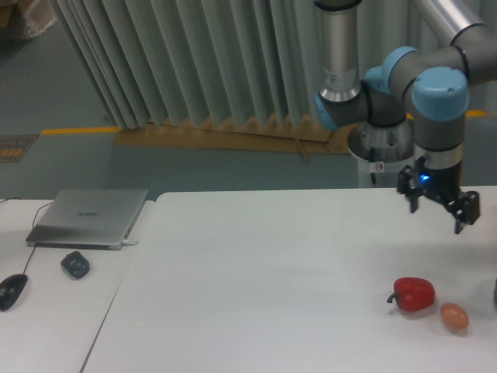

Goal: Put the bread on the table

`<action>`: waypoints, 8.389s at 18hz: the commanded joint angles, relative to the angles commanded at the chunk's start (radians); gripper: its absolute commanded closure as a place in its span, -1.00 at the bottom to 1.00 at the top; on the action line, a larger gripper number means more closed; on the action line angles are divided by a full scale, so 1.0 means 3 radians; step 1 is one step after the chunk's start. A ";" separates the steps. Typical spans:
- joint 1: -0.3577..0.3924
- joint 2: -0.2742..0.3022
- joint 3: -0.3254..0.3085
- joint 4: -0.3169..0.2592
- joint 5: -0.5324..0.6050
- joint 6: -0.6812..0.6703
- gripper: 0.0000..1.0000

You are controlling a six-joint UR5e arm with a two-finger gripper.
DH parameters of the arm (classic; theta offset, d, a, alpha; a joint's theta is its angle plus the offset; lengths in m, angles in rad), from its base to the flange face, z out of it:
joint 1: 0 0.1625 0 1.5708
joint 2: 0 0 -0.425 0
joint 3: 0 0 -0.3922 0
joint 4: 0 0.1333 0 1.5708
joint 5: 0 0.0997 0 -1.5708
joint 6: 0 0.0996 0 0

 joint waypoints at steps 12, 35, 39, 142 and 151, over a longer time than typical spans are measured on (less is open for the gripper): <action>0.1013 -0.0573 0.0312 0.0654 -0.0312 -0.1024 -1.00; 0.0978 -0.1002 0.0282 0.0869 -0.0332 -0.1563 -1.00; 0.0978 -0.1018 0.0266 0.0864 -0.0337 -0.1563 -1.00; -0.0459 -0.0548 0.0128 0.0164 0.0093 -0.1615 -1.00; -0.0449 -0.0297 0.0174 -0.0101 -0.0010 -0.1380 -1.00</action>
